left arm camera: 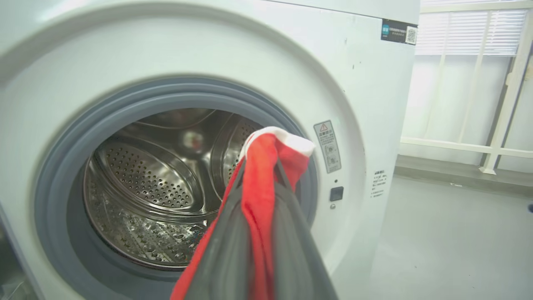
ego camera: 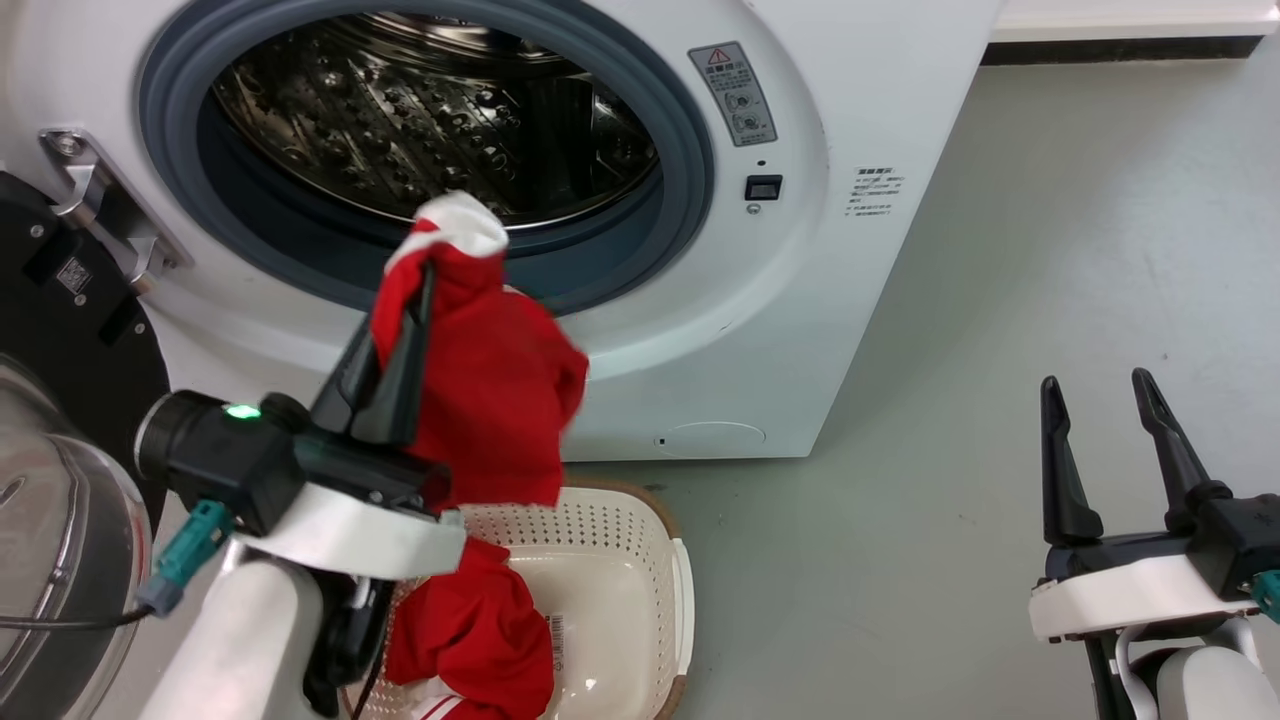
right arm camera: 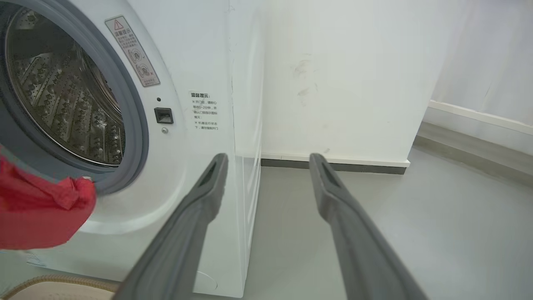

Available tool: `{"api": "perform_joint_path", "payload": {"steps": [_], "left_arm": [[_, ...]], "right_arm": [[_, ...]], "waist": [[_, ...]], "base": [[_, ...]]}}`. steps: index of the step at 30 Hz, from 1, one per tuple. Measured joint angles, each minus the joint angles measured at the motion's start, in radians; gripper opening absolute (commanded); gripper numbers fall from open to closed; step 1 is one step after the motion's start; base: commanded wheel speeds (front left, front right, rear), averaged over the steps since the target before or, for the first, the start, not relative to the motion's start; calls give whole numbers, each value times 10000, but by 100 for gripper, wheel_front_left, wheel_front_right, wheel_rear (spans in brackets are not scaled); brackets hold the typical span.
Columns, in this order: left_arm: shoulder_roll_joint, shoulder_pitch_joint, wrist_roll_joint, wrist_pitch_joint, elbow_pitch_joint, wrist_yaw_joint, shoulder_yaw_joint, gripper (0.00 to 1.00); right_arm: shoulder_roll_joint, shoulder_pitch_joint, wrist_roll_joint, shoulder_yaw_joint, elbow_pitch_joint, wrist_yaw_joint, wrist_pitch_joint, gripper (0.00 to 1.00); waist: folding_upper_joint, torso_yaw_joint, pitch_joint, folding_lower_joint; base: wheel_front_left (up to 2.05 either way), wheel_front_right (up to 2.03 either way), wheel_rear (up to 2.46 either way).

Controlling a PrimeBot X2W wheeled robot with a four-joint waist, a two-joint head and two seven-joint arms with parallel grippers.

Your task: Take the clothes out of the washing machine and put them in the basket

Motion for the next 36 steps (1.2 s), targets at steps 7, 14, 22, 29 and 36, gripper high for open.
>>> {"api": "perform_joint_path", "payload": {"steps": [7,14,22,29,36], "left_arm": [[25,729,-309,1246,491,-297,-859,0],[-142,587,-506,1450,2157,-629,-1421,0],[-449,-427,-360,1175,4974,-895,-2034,0],[-765,-1778,-339,637,7070,-982,-2259,0],[-767,-3189,-199,263,9039,-1055,-2681,0]], "right_arm": [[0,-11,-79,144,2,0,0,100],[0,-129,-188,282,-56,0,0,100],[-2,-496,-161,332,-245,0,0,100],[-4,-766,-8,385,-430,0,0,100],[-4,-1212,276,491,-646,0,0,100]], "waist": [[0,1,272,1],[0,-241,908,1],[0,-644,2001,2],[0,-978,3028,3],[-1,-1403,4281,3]], "base": [[0,0,0],[0,0,0],[0,0,0],[0,0,0],[0,0,0]]}}
